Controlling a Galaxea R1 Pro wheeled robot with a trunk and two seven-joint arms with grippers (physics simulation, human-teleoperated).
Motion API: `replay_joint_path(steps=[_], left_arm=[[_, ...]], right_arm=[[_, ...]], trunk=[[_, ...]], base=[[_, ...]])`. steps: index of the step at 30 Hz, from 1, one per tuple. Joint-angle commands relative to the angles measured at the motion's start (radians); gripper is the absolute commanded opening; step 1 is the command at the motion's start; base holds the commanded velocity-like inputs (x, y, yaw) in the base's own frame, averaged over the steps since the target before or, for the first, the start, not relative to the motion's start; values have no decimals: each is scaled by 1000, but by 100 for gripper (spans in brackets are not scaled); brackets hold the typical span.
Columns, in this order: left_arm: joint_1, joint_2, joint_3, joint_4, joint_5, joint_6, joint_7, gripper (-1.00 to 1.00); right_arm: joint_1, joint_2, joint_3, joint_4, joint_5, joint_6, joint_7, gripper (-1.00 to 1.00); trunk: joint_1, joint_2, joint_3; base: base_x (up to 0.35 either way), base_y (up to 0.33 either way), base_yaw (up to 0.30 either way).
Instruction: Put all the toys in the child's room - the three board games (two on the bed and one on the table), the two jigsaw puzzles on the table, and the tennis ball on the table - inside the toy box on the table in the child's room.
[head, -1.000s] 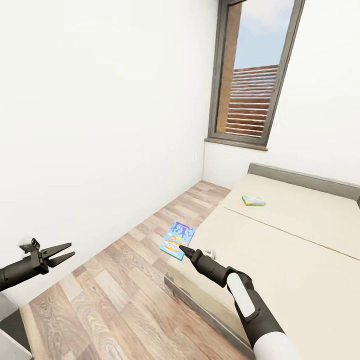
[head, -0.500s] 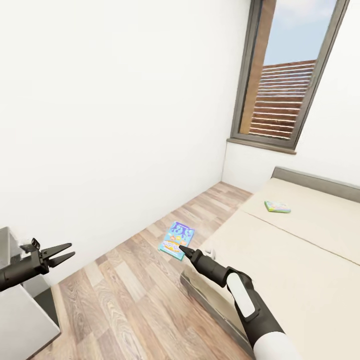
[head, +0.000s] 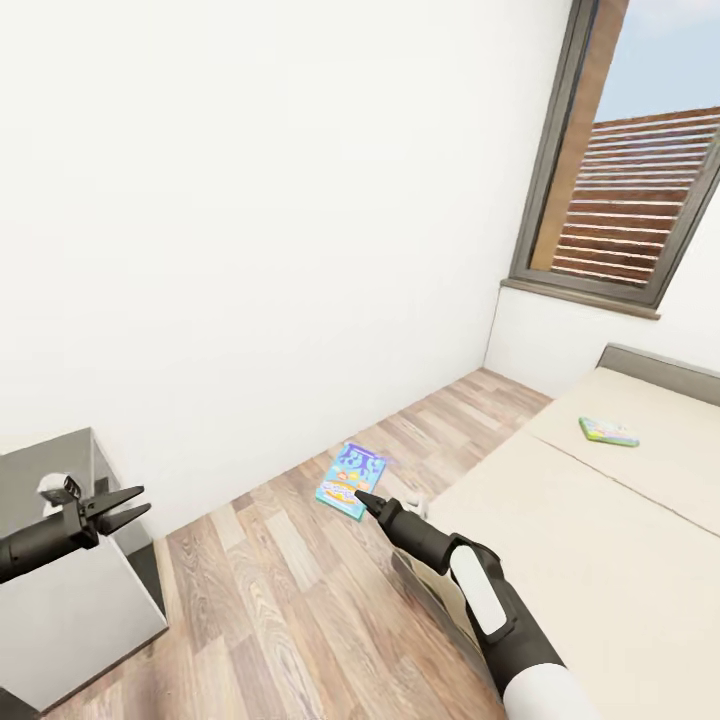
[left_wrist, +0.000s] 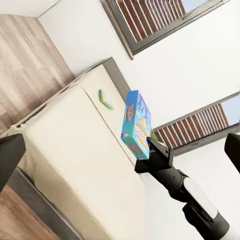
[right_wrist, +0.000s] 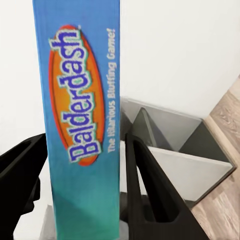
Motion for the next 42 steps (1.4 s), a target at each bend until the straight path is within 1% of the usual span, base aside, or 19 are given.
replay_joint_path(steps=[1,42], left_arm=[[-1,0,0,0,-2,11,-5,100],[-1,0,0,0,-4,9,-5,100]], right_arm=[[-1,0,-1,-1,-9,7,-1,-100],[-1,2,-1,-2,-9,9,-1,-100]], trunk=[[-4,6,1],[-161,293,99]], base=[[0,0,278],[0,0,277]])
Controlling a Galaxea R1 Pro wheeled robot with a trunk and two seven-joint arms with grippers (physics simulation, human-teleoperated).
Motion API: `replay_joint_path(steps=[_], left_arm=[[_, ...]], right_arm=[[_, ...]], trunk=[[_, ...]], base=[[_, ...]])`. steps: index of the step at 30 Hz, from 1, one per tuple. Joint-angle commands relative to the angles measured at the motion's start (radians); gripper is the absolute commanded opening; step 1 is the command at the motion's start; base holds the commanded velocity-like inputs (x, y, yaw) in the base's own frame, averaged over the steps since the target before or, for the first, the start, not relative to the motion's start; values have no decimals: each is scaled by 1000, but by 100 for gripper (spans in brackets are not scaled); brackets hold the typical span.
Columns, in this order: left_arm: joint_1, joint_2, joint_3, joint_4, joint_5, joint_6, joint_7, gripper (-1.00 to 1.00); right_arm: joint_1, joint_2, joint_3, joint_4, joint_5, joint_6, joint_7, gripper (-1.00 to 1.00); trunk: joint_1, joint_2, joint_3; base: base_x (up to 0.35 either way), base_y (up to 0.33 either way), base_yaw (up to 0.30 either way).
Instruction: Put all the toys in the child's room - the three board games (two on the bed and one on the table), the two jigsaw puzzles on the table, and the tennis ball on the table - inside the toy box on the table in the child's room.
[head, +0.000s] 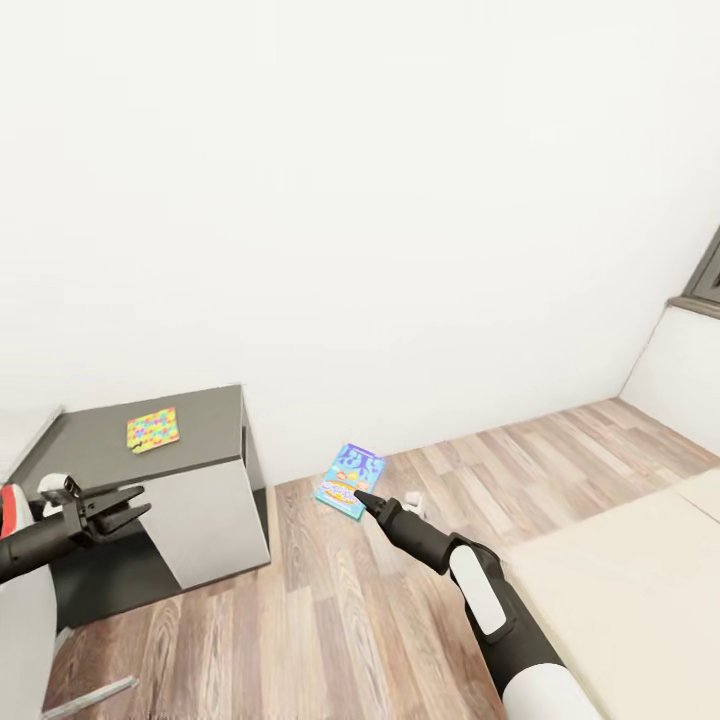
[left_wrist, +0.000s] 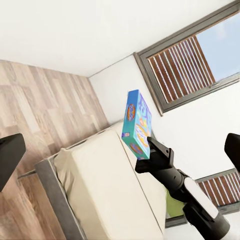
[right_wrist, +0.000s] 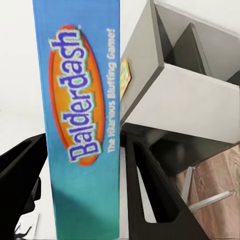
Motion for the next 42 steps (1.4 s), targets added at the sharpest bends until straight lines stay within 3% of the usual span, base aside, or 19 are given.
replay_joint_path(steps=[1,23,29,35,42], left_arm=[[-1,0,0,0,-2,11,-5,100],[-1,0,0,0,-2,10,-5,100],[-1,1,0,0,-1,10,-5,100],[-1,1,0,1,-1,10,-5,100],[-1,0,1,0,0,10,-5,100]], right_arm=[[-1,0,-1,-1,-10,7,-1,-100],[-1,6,-1,-1,-8,7,-1,-100],[-1,6,-1,-1,-8,7,-1,-100],[-1,6,-1,0,-8,7,-1,-100],[-1,6,-1,-1,-8,7,-2,-100]], trunk=[[-4,6,1],[-88,160,52],[-88,160,47],[-111,202,61],[-111,202,55]], base=[[0,0,275],[0,0,274],[0,0,273],[0,0,273],[0,0,273]])
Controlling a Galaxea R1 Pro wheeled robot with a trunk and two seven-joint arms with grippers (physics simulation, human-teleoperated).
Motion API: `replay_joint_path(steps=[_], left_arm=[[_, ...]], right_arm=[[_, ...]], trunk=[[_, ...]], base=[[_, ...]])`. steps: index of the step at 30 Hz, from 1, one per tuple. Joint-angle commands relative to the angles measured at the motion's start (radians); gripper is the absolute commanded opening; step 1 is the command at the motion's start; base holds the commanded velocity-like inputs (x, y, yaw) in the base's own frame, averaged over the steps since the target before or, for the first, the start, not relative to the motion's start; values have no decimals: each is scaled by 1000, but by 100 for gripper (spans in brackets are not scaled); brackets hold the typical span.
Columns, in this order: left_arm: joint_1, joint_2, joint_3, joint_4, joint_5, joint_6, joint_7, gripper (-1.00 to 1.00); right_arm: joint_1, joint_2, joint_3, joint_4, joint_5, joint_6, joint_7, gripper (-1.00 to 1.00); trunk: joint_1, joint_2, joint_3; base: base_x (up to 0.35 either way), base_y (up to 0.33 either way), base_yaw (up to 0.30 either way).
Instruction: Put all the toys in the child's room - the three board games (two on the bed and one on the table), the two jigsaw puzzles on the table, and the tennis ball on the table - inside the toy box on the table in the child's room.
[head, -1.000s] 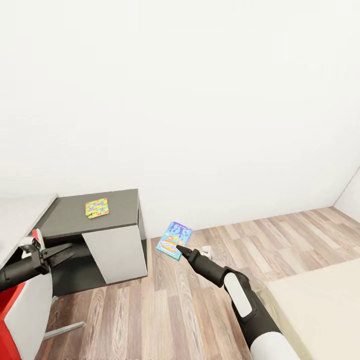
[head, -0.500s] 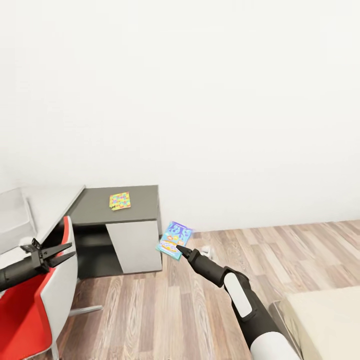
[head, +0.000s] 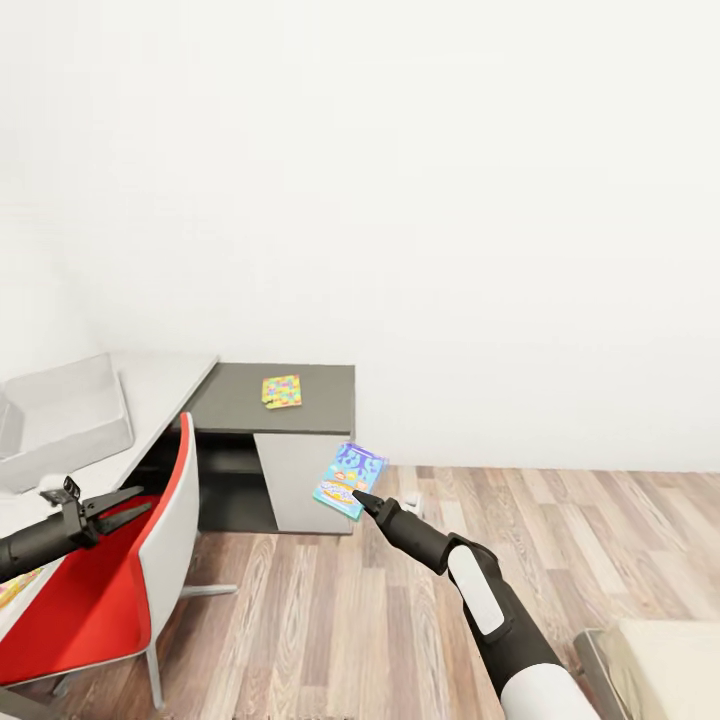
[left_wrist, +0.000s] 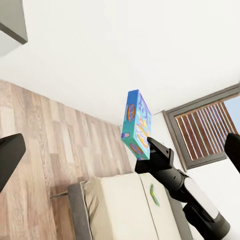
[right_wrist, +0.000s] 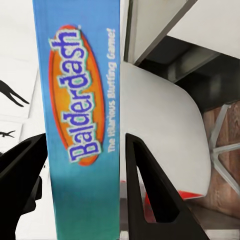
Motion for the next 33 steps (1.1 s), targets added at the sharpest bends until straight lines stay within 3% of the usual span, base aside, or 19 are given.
replay_joint_path(steps=[1,5,10,21,33], left_arm=[[-1,0,2,0,-1,11,-5,100],[-1,-1,8,1,0,10,-5,100],[-1,-1,9,1,1,11,-5,100],[-1,-2,9,1,0,11,-5,100],[-1,-3,10,1,-1,9,-5,100]], right_arm=[[-1,0,-1,-1,-10,8,-1,-100],[-1,0,3,0,-10,8,-1,-100],[-1,0,36,-1,-10,6,-2,-100],[-1,-1,43,-1,-10,4,-1,-100],[-1,-1,45,-1,-11,-36,-2,-100]], trunk=[[0,-2,-3],[0,-2,-6],[0,-2,-10],[0,-2,-19],[0,-2,-23]], base=[[0,0,272],[0,0,273],[0,0,273],[14,0,272],[278,0,108]])
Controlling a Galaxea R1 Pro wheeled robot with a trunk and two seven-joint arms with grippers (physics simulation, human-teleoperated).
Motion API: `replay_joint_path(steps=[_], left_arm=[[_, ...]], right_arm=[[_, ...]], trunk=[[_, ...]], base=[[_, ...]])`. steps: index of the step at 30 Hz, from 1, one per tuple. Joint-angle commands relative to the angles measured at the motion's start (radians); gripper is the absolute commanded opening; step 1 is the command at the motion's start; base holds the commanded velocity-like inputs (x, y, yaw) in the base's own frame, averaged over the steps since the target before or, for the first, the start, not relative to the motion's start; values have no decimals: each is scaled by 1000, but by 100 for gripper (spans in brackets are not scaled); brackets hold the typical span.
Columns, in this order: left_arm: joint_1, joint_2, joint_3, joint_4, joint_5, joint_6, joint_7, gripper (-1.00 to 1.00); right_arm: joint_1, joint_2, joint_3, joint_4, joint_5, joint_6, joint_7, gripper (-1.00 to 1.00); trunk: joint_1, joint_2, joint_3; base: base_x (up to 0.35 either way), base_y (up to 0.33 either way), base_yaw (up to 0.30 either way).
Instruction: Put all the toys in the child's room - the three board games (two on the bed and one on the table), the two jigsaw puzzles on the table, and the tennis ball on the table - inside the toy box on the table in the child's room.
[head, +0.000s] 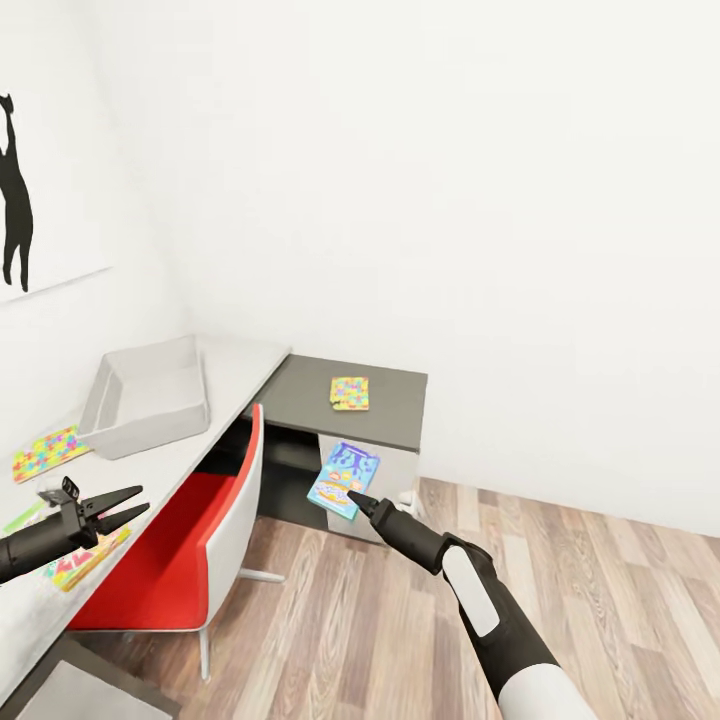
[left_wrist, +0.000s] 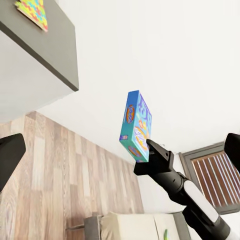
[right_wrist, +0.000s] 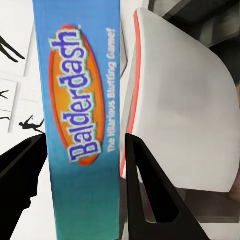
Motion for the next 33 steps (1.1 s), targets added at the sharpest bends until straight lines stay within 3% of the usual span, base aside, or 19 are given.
replay_joint_path(steps=[1,13,33], left_arm=[[-1,0,0,0,-2,11,-5,100],[-1,0,0,0,-1,11,-5,100],[-1,-1,-1,0,-1,11,-5,100]], right_arm=[[-1,0,0,-1,-10,8,-1,-100],[-1,1,1,-1,-10,7,-1,-100],[-1,1,1,-1,-10,5,-2,-100]], trunk=[[1,-2,-1],[1,-2,13],[1,-2,30]], base=[[329,0,57],[278,-126,162],[26,-43,141]])
